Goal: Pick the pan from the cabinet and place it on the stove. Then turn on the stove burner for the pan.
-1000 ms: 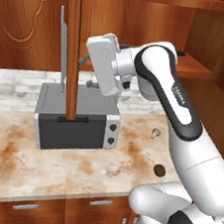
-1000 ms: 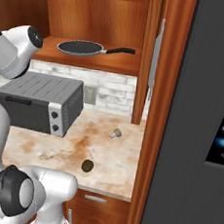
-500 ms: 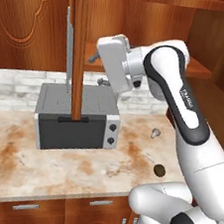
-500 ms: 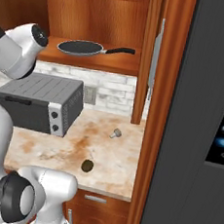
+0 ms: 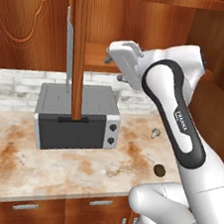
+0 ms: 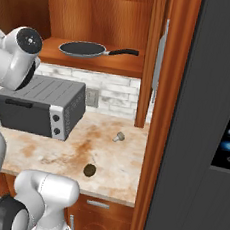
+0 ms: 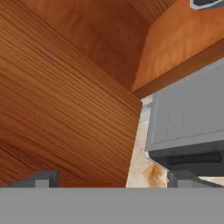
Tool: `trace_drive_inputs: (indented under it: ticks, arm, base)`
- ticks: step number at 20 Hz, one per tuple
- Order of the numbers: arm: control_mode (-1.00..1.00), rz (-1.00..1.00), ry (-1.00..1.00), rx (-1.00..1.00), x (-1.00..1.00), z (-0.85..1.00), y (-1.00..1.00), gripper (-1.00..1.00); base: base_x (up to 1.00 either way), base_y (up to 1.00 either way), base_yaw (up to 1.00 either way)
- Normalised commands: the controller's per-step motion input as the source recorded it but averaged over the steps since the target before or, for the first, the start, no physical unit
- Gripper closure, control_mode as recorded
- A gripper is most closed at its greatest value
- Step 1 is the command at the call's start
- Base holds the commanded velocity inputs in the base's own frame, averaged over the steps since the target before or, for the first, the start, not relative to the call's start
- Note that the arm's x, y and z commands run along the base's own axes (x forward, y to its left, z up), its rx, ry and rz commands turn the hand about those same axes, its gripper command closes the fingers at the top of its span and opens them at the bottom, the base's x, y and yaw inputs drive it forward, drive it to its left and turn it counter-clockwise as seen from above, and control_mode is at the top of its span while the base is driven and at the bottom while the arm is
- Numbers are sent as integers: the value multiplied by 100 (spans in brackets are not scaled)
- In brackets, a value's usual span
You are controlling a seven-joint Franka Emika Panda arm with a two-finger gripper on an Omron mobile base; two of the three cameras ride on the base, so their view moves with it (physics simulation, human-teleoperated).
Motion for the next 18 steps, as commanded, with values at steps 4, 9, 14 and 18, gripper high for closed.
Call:
trace_drive_inputs:
  ticks: [4, 9, 14, 18]
  arm:
    - [-100, -39, -12, -7, 36, 0, -39, -100]
    - [-100, -38, -6, -6, 42, 1, -46, -100]
    - [-100, -31, -4, -3, 48, 4, -61, -100]
    - [-100, -30, -9, -1, 39, 3, -65, -100]
  base:
    - [0, 0, 0]
    - [0, 0, 0]
    - [0, 0, 0]
    - [0, 0, 0]
